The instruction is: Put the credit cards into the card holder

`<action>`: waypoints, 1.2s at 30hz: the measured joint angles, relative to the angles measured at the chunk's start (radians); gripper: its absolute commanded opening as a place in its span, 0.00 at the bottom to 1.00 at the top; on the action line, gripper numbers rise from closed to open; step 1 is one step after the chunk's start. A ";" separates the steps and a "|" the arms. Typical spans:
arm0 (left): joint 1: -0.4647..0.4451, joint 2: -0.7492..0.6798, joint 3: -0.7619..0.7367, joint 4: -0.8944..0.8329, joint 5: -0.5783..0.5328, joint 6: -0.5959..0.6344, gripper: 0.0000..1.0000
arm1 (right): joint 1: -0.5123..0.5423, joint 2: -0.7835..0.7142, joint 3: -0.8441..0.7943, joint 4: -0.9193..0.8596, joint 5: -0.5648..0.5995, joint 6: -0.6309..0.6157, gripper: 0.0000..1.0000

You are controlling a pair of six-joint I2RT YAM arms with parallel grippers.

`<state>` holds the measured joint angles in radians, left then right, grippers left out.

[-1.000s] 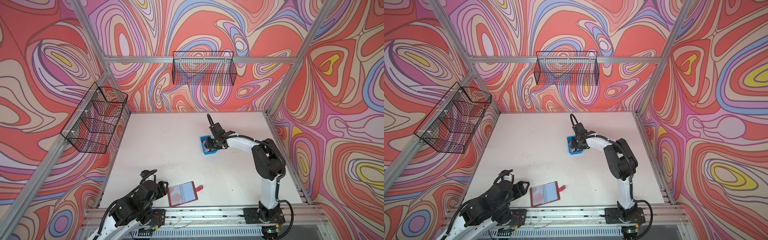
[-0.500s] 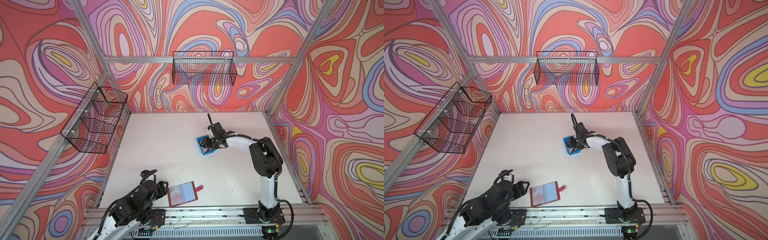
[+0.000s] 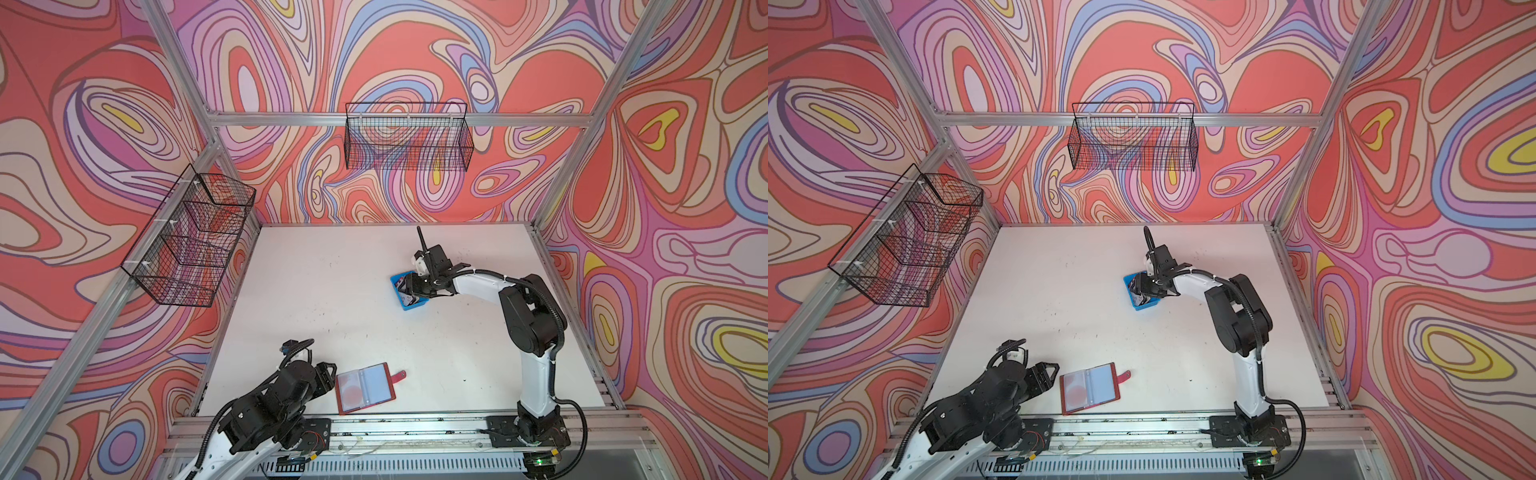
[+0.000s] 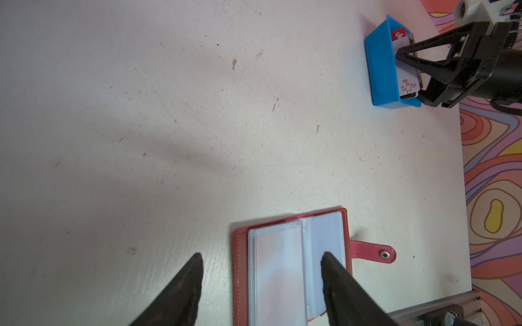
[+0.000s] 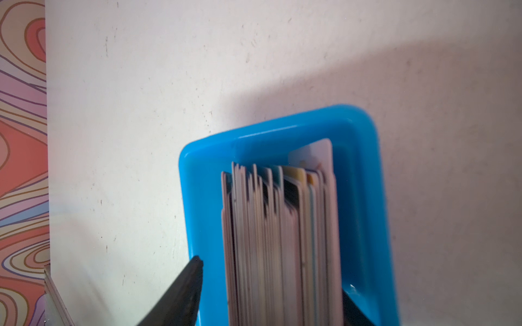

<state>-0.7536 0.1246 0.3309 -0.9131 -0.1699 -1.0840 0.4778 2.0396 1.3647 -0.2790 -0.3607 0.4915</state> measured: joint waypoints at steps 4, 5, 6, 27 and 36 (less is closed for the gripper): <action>0.000 0.000 0.000 0.000 0.000 0.000 0.68 | -0.001 -0.026 -0.016 -0.003 0.018 -0.001 0.61; 0.000 0.000 0.000 0.000 0.000 0.000 0.68 | -0.001 -0.030 -0.017 -0.004 0.024 -0.001 0.61; 0.000 0.000 0.000 0.000 0.000 0.000 0.68 | -0.002 -0.035 -0.018 -0.004 0.031 -0.001 0.61; 0.000 0.000 0.000 0.000 0.000 0.000 0.68 | -0.002 -0.094 -0.026 -0.062 0.198 -0.031 0.54; 0.000 0.000 0.000 0.000 0.000 0.000 0.68 | -0.001 -0.126 -0.069 -0.094 0.269 -0.039 0.64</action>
<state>-0.7536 0.1246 0.3309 -0.9134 -0.1699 -1.0840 0.4767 1.9141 1.2957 -0.3733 -0.0914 0.4530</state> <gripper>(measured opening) 0.677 0.632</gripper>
